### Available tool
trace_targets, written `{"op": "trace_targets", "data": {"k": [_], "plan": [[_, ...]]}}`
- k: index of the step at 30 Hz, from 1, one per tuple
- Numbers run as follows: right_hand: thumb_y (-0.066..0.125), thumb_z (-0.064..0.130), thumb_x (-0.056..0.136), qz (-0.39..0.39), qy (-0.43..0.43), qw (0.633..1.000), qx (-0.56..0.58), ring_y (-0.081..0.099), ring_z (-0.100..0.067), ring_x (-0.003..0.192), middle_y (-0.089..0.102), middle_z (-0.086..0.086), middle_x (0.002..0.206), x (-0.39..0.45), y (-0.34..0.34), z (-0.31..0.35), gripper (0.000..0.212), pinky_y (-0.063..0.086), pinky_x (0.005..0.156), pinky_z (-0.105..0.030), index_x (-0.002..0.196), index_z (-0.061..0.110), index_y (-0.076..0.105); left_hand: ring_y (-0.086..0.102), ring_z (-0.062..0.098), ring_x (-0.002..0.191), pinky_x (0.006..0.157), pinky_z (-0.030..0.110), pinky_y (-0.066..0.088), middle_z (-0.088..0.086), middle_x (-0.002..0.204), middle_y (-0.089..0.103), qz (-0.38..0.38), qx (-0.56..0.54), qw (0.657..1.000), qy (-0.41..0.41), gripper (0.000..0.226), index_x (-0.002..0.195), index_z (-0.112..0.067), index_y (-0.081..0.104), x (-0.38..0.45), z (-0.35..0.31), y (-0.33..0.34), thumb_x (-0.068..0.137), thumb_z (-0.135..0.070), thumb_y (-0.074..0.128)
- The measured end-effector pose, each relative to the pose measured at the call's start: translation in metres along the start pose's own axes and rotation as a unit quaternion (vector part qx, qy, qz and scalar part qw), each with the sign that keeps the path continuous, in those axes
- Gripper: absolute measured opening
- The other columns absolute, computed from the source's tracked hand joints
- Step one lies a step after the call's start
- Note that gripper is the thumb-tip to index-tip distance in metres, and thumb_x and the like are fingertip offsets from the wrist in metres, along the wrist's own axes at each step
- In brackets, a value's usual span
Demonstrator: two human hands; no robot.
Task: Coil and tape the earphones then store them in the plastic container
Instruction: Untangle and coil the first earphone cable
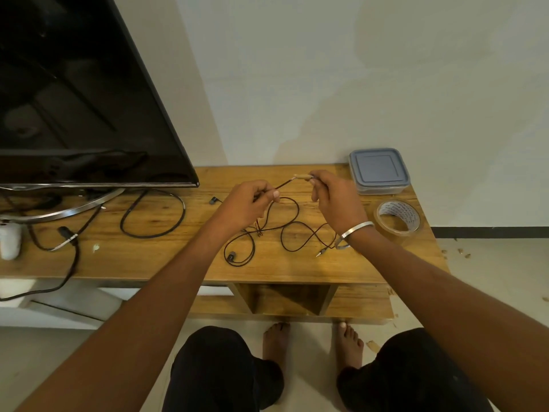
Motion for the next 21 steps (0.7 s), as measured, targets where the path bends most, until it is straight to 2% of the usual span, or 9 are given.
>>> {"op": "trace_targets", "data": {"k": [3,7,10,12,15,17,18,20,21], "plan": [[0.044,0.017,0.099,-0.001,0.016,1.0,-0.012,0.056,-0.009,0.063,0.066,0.0,0.072,0.001,-0.002,-0.005,0.025,0.045,0.064,-0.023,0.116,0.011,0.062,0.052,0.01,0.054,0.058,0.026,0.043,-0.006,0.067,0.057,-0.011,-0.009,1.0,-0.001,0.016,0.091,-0.017,0.067,0.001,0.004,-0.001,0.098,-0.026,0.056],[0.042,0.017,0.099,-0.034,0.061,0.997,-0.01,0.058,-0.011,0.064,0.066,0.001,0.072,0.001,-0.004,-0.014,0.025,0.045,0.062,-0.023,0.111,0.011,0.063,0.059,0.01,0.071,0.064,0.026,0.045,0.001,0.092,0.064,-0.033,0.013,0.999,0.006,0.013,0.107,-0.025,0.062,0.003,0.007,-0.003,0.096,-0.03,0.058],[0.042,0.016,0.099,-0.059,0.089,0.994,-0.011,0.06,-0.014,0.067,0.066,-0.001,0.072,0.001,-0.011,-0.024,0.025,0.046,0.066,-0.024,0.111,0.01,0.063,0.064,0.011,0.08,0.069,0.024,0.047,-0.001,0.087,0.069,-0.017,-0.004,1.0,-0.007,0.026,0.123,-0.023,0.056,0.001,0.008,-0.003,0.097,-0.026,0.057],[0.042,0.018,0.099,-0.057,0.107,0.992,-0.016,0.06,-0.015,0.068,0.067,-0.003,0.073,-0.001,-0.013,-0.029,0.025,0.046,0.066,-0.025,0.111,0.01,0.063,0.063,0.009,0.077,0.07,0.026,0.046,-0.003,0.081,0.07,-0.014,0.006,1.0,-0.013,0.023,0.121,-0.02,0.058,0.0,0.008,-0.004,0.098,-0.024,0.056],[0.041,0.019,0.099,-0.036,0.134,0.989,-0.048,0.064,-0.023,0.073,0.069,-0.007,0.077,-0.004,-0.01,-0.04,0.026,0.053,0.07,-0.036,0.112,0.01,0.062,0.067,0.018,0.082,0.081,0.034,0.051,-0.005,0.073,0.067,-0.011,0.02,1.0,-0.014,0.015,0.106,-0.018,0.067,0.0,0.008,-0.004,0.097,-0.024,0.057],[0.042,0.015,0.097,0.003,0.153,0.985,-0.078,0.065,-0.029,0.087,0.07,-0.012,0.092,-0.006,-0.007,-0.043,0.028,0.053,0.079,-0.044,0.119,0.01,0.058,0.066,0.018,0.078,0.077,0.032,0.05,-0.005,0.07,0.065,-0.009,0.019,1.0,-0.01,0.011,0.098,-0.021,0.067,0.0,0.005,-0.004,0.097,-0.025,0.057],[0.044,0.012,0.094,0.036,0.155,0.983,-0.096,0.062,-0.03,0.1,0.067,-0.013,0.107,-0.007,-0.004,-0.042,0.033,0.051,0.087,-0.046,0.125,0.01,0.054,0.064,0.014,0.074,0.073,0.029,0.049,-0.005,0.069,0.064,-0.01,0.02,1.0,-0.005,0.01,0.095,-0.023,0.067,0.0,0.003,-0.003,0.097,-0.024,0.057],[0.049,0.012,0.089,0.106,0.135,0.976,-0.134,0.046,-0.029,0.125,0.048,-0.01,0.136,-0.011,0.003,-0.037,0.051,0.037,0.105,-0.051,0.139,0.013,0.04,0.06,0.008,0.069,0.067,0.025,0.046,-0.006,0.069,0.064,-0.009,0.024,1.0,0.004,0.01,0.094,-0.024,0.066,0.0,0.0,-0.001,0.097,-0.025,0.057],[0.052,0.015,0.088,0.124,0.112,0.976,-0.141,0.036,-0.027,0.133,0.038,-0.008,0.144,-0.014,0.006,-0.031,0.059,0.03,0.11,-0.051,0.143,0.015,0.031,0.06,0.008,0.068,0.066,0.026,0.047,-0.007,0.069,0.064,-0.007,0.026,1.0,0.007,0.01,0.094,-0.023,0.066,0.001,-0.002,0.001,0.097,-0.025,0.057]]}}
Point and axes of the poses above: each hand's wrist, its own x-axis towards the middle knuckle, its own y-axis out of the palm, z = x × y, the point moved 3 cm from there along x, towards the middle knuckle
